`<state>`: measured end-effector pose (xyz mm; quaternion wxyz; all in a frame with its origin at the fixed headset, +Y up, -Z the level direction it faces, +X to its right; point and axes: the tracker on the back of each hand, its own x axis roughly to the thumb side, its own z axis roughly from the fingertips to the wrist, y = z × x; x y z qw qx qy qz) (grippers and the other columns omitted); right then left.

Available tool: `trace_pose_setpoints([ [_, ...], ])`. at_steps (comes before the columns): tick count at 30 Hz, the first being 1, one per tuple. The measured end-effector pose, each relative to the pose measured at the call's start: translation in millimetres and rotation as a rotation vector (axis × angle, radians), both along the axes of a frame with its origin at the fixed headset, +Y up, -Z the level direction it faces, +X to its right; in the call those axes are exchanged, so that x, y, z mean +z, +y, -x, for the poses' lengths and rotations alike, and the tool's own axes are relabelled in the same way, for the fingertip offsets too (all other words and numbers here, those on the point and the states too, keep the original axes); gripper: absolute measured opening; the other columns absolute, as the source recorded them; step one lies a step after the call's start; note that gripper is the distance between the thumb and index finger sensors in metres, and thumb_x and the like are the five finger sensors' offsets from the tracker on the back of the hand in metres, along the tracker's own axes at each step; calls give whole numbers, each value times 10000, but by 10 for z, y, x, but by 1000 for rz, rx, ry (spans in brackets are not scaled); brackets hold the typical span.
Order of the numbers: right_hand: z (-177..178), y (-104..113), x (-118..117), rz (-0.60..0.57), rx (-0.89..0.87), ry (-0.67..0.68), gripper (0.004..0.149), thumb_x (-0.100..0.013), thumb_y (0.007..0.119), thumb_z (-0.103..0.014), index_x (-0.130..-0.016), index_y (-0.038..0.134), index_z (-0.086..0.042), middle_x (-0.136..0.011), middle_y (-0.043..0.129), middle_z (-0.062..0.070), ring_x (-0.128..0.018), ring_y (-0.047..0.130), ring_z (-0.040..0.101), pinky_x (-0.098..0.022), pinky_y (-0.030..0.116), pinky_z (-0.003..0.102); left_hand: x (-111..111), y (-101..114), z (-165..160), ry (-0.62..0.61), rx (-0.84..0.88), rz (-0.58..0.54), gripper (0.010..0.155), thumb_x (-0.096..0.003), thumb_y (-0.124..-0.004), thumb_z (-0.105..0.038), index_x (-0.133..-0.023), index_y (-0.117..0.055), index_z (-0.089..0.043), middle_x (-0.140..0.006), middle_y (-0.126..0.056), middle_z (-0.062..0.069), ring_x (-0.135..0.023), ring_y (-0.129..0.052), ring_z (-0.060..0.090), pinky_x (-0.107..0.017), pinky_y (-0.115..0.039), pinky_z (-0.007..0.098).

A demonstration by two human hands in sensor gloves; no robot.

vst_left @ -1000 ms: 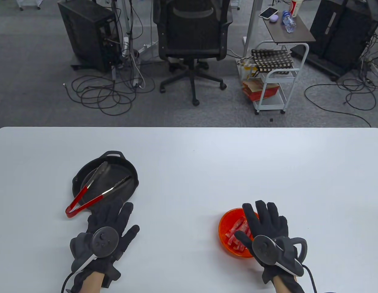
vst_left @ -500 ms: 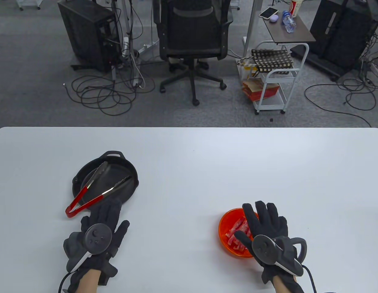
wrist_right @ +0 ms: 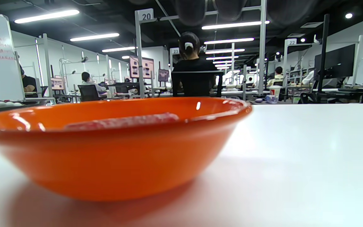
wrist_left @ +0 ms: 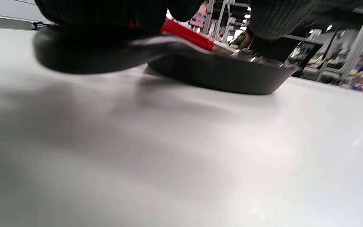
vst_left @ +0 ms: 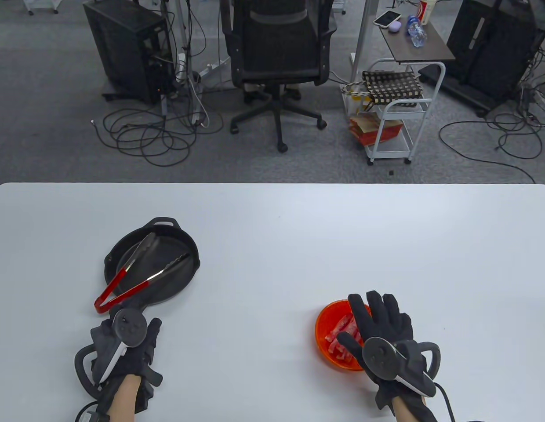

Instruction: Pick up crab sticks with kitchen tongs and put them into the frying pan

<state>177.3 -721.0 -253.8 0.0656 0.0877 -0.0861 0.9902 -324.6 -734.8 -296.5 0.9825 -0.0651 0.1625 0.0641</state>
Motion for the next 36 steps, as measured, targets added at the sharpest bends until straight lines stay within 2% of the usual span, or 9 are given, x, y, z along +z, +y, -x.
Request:
trace_pose_setpoints([
  [4,4,-6,-2,1,-5,2,783,-560,448,-651,-1210,276,-249,-1229,387,215,-1077,377,532,-674,520,743,-40,-62,24,56,-10,26,851,-557,-731,-569,-1180,-405,-90,-1157,-596,248,-885,-819,474,-613,-702,602],
  [8,2,-5,-4,-3,-13,-7,771,-565,458,-635,-1207,294,-243,-1223,400,216,-1074,392,528,-671,531,737,-51,-94,33,74,37,54,806,-561,-743,-521,-1172,-448,-85,-1084,-731,199,-771,-924,417,-560,-762,569],
  [11,8,-9,-6,0,-15,-8,767,-567,464,-629,-1207,298,-239,-1221,404,216,-1071,398,529,-671,534,734,-57,-97,41,94,28,36,760,-559,-756,-478,-1160,-498,-90,-1011,-817,157,-692,-969,380,-527,-790,548],
  [16,17,-14,-8,5,-13,-8,762,-569,473,-620,-1206,303,-237,-1219,411,216,-1071,403,526,-670,540,731,-98,-140,124,134,36,-2,693,-555,-762,-468,-1137,-579,-140,-819,-943,12,-486,-1035,233,-424,-858,453],
  [18,16,-14,-9,7,-16,-10,760,-570,474,-617,-1205,305,-235,-1218,412,216,-1071,406,525,-667,542,733,-108,-157,169,142,88,-5,693,-540,-775,-520,-1114,-624,-162,-707,-987,-45,-330,-1033,137,-317,-889,384],
  [20,12,-13,-9,7,-20,-13,758,-571,477,-614,-1205,306,-235,-1217,412,216,-1070,407,525,-666,543,733,-115,-201,211,144,232,35,668,-536,-776,-546,-1072,-682,-159,-620,-1013,-71,-233,-1022,102,-244,-892,345],
  [23,15,-18,-14,10,-28,-14,754,-572,480,-611,-1204,313,-235,-1217,418,213,-1070,411,523,-670,545,727,-124,-255,260,158,393,61,628,-543,-770,-549,-1023,-726,-145,-542,-1011,-99,-183,-1004,88,-210,-882,322],
  [26,18,-19,-18,13,-28,-16,753,-572,481,-609,-1204,313,-236,-1217,419,210,-1071,412,521,-670,546,728,-122,-268,292,161,468,46,553,-559,-748,-546,-950,-766,-154,-472,-986,-145,-152,-983,61,-183,-877,294],
  [36,-4,-11,-30,3,-47,-28,747,-574,484,-603,-1203,317,-236,-1216,426,208,-1071,417,519,-669,549,726,-15,-162,109,146,518,-77,534,-553,-760,-518,-892,-806,-109,-410,-990,-137,-84,-965,54,-111,-871,283],
])
